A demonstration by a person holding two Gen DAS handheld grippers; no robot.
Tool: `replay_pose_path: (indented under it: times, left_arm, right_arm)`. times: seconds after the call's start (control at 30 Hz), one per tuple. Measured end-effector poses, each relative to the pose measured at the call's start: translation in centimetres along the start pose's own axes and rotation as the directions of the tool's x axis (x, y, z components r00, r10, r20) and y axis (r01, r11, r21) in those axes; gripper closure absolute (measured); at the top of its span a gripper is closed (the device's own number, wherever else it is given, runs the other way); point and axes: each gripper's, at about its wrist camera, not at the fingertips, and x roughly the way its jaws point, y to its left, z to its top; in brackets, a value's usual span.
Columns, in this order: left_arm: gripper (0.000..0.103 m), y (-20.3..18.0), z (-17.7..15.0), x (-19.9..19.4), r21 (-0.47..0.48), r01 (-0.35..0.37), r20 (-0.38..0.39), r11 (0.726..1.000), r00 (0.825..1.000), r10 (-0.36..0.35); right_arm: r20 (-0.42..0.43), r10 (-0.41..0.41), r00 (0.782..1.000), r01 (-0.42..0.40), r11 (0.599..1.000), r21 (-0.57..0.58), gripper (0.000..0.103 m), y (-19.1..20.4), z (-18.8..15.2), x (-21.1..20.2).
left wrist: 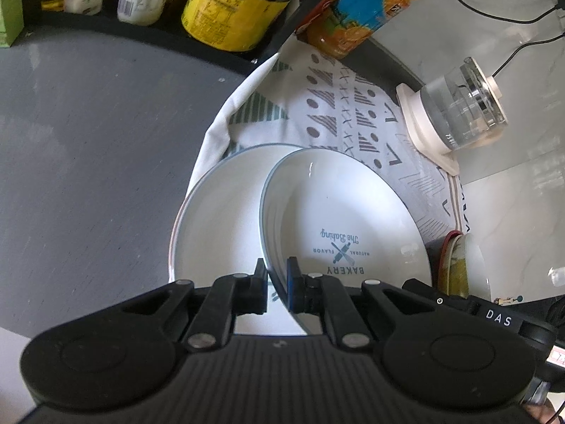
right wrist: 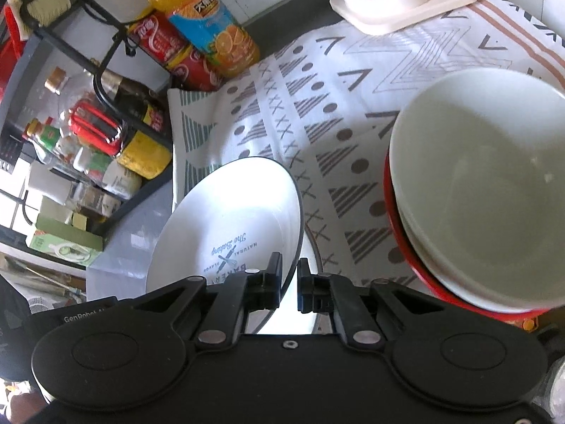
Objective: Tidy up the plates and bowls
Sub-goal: 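Carry the 'BAKERY' plate with both grippers and lower it onto the plate stack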
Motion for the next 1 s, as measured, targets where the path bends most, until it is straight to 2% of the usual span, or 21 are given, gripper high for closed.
replay_pose_path:
  times: [0.47, 0.67, 0.77, 1.0]
  left_arm:
    - [0.095, 1.7, -0.7, 1.0, -0.010, -0.053, -0.035, 0.999, 0.998, 0.053]
    - [0.093, 1.2, -0.3, 0.8, 0.028, -0.095, -0.052, 0.995, 0.994, 0.097]
    - [0.092, 0.9, -0.2, 0.3, 0.051, -0.136, -0.035, 0.989, 0.990, 0.138]
    - [0.091, 1.1, 0.4, -1.2, 0.052, -0.142, 0.005, 0.988, 0.990, 0.142]
  right_arm:
    - [-0.054, -0.040, 0.998, 0.038, 0.999, -0.035, 0.095, 0.6, -0.9, 1.6]
    - [-0.070, -0.057, 0.996, 0.054, 0.997, -0.046, 0.095, 0.8, -1.4, 2.4]
    - [-0.078, -0.062, 0.995, 0.057, 0.997, -0.054, 0.095, 0.8, -1.6, 2.7]
    - [-0.095, -0.065, 0.993, 0.061, 0.997, -0.053, 0.094, 1.0, -1.7, 3.4]
